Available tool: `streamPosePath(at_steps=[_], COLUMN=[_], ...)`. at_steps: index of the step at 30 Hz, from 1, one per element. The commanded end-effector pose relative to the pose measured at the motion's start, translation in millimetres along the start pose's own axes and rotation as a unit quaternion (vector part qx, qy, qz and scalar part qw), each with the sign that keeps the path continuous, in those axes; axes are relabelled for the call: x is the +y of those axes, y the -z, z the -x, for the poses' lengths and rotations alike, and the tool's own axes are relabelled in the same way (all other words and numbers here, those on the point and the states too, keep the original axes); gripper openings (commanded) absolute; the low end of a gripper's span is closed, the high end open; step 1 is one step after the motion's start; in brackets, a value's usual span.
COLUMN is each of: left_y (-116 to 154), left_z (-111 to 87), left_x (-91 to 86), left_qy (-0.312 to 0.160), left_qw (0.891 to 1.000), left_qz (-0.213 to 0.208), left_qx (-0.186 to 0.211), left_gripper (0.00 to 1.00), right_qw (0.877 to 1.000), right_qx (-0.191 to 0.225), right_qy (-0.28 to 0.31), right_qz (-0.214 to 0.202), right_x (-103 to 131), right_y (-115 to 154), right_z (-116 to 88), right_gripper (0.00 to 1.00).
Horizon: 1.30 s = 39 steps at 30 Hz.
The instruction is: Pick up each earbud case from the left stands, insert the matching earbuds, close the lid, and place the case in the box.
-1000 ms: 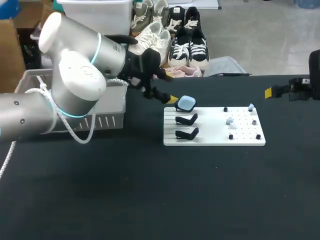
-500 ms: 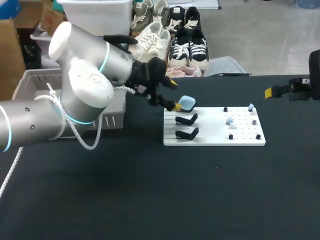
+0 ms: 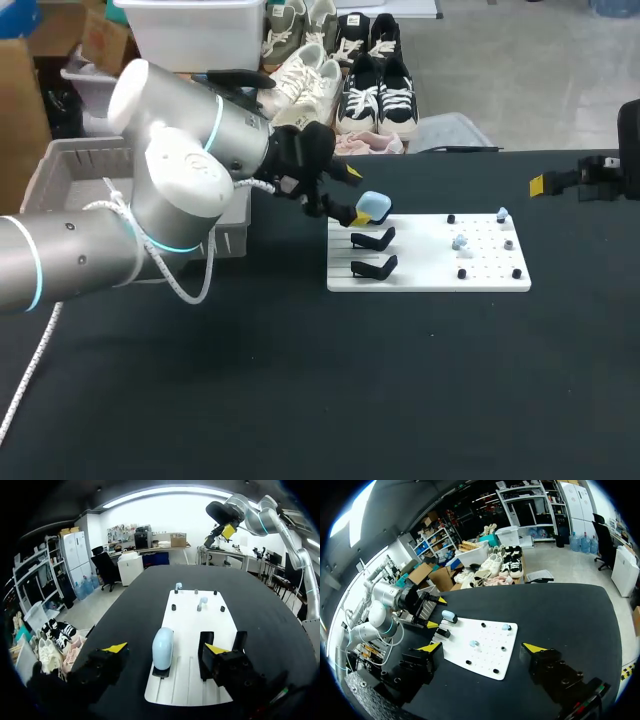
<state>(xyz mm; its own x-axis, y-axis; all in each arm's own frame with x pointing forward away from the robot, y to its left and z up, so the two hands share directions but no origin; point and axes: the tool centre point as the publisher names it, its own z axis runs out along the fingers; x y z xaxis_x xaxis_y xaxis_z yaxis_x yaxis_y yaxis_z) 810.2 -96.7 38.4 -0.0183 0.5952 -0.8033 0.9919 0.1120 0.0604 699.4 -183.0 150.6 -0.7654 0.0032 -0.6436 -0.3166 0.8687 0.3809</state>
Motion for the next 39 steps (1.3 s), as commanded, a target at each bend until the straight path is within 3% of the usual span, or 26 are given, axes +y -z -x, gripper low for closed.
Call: streamPosePath(at_steps=[1,27,39], left_y=[-5,-17,-20], left_z=[-3.1,-12.1,-12.1], left_x=[2.8,7.2,9.3], left_qy=[0.002,0.011,0.012], left_qw=[1.0,1.0,1.0], left_qz=[-0.005,-0.016,-0.02], left_qx=[0.002,0.008,0.008], left_gripper=[1.0,1.0,0.88], right_qw=[1.0,1.0,1.0], right_qx=[0.001,0.001,0.001], right_qy=[0.001,0.001,0.001], right_qz=[0.004,0.004,0.004], right_x=[-2,-2,-2], right_y=[0,0,0], right_z=[0,0,0], right_gripper=[1.0,1.0,1.0])
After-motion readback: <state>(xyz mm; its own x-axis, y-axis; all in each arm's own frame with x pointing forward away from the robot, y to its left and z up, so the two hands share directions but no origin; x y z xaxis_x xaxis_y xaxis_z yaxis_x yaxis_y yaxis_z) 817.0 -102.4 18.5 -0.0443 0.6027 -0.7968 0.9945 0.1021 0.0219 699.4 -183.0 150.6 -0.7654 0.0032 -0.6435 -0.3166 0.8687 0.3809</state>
